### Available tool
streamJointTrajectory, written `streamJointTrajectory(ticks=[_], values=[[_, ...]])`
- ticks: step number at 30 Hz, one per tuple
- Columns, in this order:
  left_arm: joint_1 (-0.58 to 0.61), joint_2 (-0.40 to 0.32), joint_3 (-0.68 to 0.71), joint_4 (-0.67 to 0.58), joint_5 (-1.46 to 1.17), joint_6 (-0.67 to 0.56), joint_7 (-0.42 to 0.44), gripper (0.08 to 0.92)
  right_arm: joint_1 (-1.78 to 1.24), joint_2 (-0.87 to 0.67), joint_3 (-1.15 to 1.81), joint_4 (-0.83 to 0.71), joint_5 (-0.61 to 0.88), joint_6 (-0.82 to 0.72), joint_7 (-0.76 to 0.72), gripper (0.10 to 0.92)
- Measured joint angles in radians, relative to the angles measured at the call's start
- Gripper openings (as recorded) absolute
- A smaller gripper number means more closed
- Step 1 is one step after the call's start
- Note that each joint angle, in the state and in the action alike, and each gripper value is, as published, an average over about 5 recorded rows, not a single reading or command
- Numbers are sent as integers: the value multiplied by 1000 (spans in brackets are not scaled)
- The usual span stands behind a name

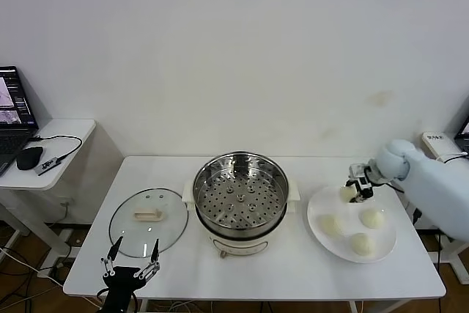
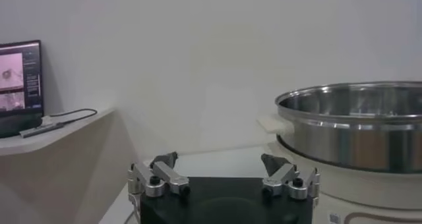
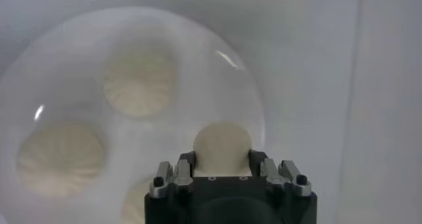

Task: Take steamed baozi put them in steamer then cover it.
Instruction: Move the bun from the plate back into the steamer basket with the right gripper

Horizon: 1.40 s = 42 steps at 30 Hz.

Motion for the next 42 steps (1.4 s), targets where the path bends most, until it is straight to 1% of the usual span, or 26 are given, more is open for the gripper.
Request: streamJointTrajectory(ticks=[5, 10, 16, 23, 32, 42], values=[[-7, 9, 1, 3, -11, 2, 1, 823, 143, -8, -97, 66, 86, -15, -1, 518], [-15, 20, -3, 5, -23, 4, 2, 823, 306, 30, -207, 110, 178, -22, 9, 518], [-21, 35, -14, 6, -38, 10, 4, 823, 451, 122, -318, 136, 282, -15, 36, 518], [-30, 39, -18, 3, -43, 11, 4, 823, 524, 269, -412, 139, 361, 26, 83, 518], [-29, 38, -22, -3, -43, 11, 5, 823, 543, 446, -517, 99, 342, 138, 125, 518], [-35, 25, -16, 0, -43, 14, 5, 823, 513, 533, -585, 47, 209, 288, 161, 518]])
